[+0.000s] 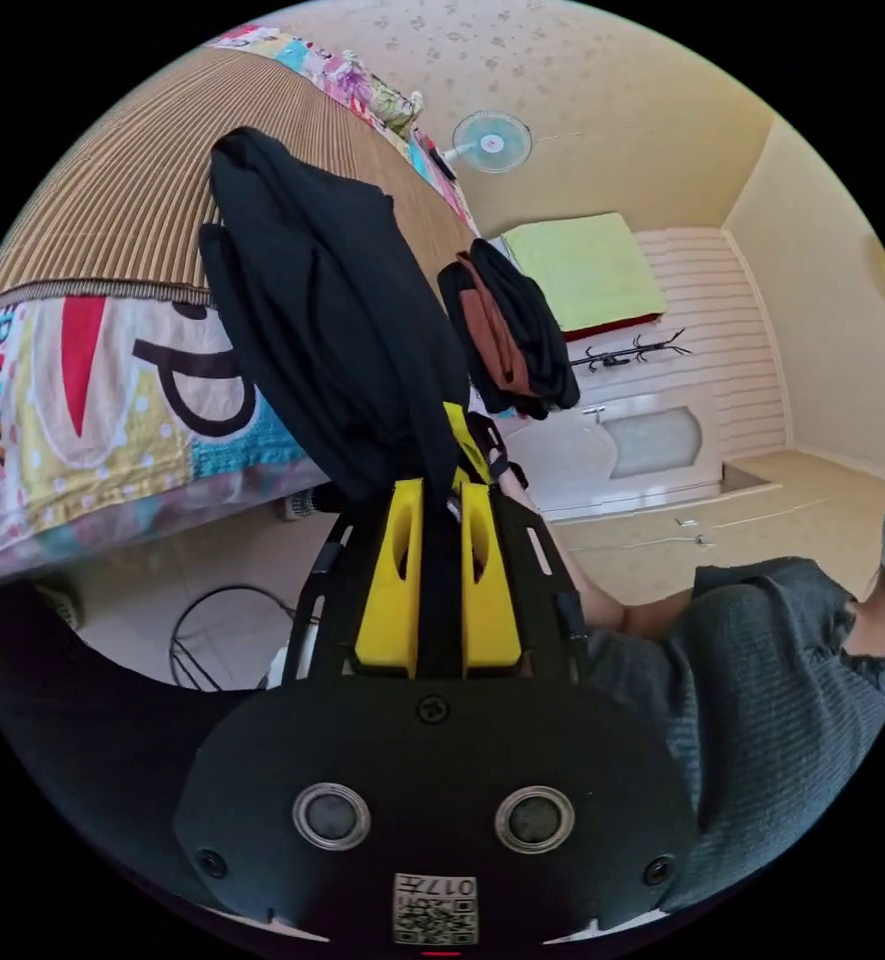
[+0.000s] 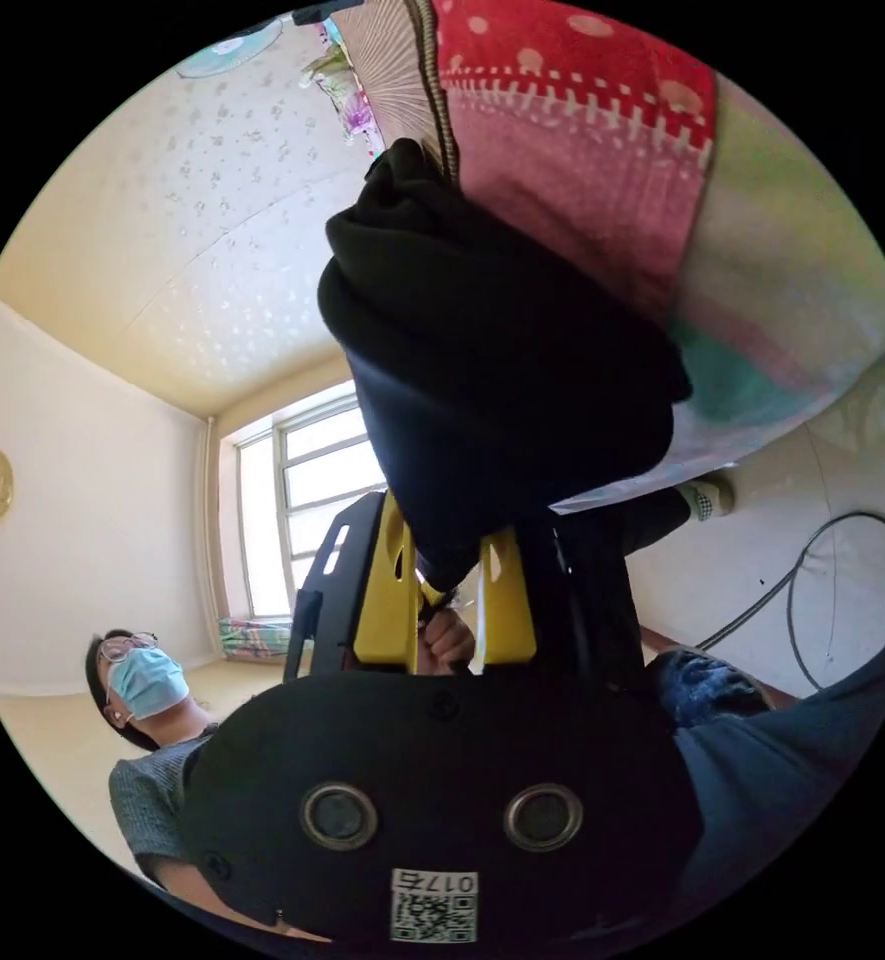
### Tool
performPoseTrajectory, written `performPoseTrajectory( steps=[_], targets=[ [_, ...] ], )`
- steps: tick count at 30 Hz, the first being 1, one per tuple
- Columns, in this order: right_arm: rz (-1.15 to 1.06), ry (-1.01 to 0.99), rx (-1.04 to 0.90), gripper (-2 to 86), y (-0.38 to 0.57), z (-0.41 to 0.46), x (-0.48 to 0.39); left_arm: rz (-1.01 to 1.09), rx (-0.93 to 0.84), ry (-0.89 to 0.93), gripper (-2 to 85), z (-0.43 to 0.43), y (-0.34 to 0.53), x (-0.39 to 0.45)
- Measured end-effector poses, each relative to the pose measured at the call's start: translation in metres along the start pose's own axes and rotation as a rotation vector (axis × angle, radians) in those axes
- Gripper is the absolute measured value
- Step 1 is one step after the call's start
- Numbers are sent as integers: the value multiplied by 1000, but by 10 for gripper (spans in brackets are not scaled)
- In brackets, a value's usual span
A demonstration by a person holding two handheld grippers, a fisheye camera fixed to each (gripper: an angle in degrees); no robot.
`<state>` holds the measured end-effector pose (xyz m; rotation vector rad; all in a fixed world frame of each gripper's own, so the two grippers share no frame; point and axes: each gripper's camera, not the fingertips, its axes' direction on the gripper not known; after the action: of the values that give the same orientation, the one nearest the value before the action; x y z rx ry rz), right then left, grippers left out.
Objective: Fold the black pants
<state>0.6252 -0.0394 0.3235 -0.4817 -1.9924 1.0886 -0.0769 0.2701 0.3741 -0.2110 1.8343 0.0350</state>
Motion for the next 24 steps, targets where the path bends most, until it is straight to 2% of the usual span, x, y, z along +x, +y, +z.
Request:
performPoseTrajectory(
  steps=[5, 7, 9, 11, 12, 14, 15, 18, 20, 24],
  targets=[
    [-1, -34, 12, 71, 16, -7, -17, -283, 234, 129, 191, -71, 11, -82],
    [7, -30, 8, 69, 22, -8, -23, -363, 253, 200, 228, -78, 3, -110],
    [30, -39, 4, 68, 29, -9, -26, -421, 213, 334, 266, -68, -12, -134],
    [53, -49, -9, 67, 38, -12, -31, -492, 157, 573, 301, -42, -30, -155],
    [60, -46, -15, 67, 41, -12, -32, -502, 156, 636, 308, -36, -33, -158],
    [63, -2, -35, 66, 53, -16, -41, -532, 219, 856, 297, -20, -44, -164],
    [56, 21, -40, 66, 56, -17, -44, -527, 252, 891, 289, -20, -47, -163],
    [-34, 198, -56, 67, 74, -21, -63, -570, 181, 814, 251, -15, -58, -154],
    [-62, 336, -49, 82, 89, -24, -69, -578, 77, 680, 171, -8, -63, -144],
    [27, 373, 118, 165, 124, -40, -47, -592, 33, 607, 114, 0, -65, -130]
  ],
)
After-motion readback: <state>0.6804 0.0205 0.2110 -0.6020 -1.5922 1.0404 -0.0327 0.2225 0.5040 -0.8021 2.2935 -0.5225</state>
